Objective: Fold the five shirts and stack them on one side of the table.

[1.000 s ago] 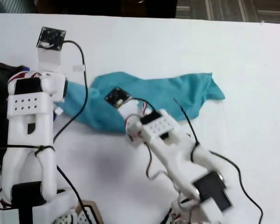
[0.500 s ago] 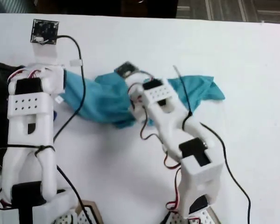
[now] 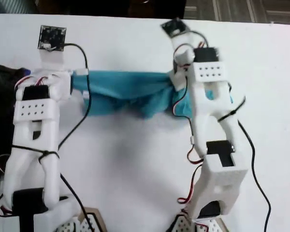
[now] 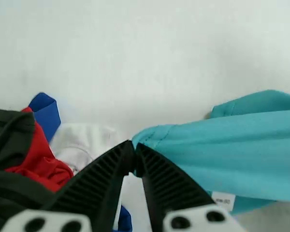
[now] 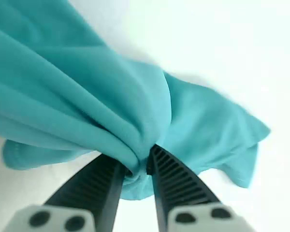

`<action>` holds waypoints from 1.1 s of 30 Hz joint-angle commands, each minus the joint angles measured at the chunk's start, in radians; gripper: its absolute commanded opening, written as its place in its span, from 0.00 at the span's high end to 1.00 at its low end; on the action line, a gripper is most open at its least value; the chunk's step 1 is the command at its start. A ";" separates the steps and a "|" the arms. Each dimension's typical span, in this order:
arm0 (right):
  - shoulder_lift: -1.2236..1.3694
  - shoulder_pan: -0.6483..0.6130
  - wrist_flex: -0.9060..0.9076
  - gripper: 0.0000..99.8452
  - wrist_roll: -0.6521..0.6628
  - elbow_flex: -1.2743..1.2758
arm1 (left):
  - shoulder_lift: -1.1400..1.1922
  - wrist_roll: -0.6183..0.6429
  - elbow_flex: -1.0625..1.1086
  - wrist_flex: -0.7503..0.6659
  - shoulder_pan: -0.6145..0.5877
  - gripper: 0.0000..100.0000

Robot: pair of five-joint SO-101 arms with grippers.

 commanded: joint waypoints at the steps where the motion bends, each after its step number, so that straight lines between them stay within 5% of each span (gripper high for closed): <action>1: 0.004 0.019 0.061 0.98 0.058 -0.176 | -0.040 0.009 -0.008 -0.098 0.006 0.97; 9: 0.232 0.013 -0.163 0.94 0.064 -0.204 | 0.077 0.012 0.010 -0.209 0.000 0.97; 16: 0.358 0.031 -0.180 0.58 0.063 -0.304 | 0.193 0.014 -0.079 -0.218 0.002 0.97; 25: 0.358 0.018 0.223 0.59 0.014 -0.674 | 0.203 0.011 -0.099 -0.192 0.005 0.97; 33: 0.349 0.007 0.315 0.62 0.008 -0.783 | 0.199 0.009 -0.099 -0.192 0.000 0.97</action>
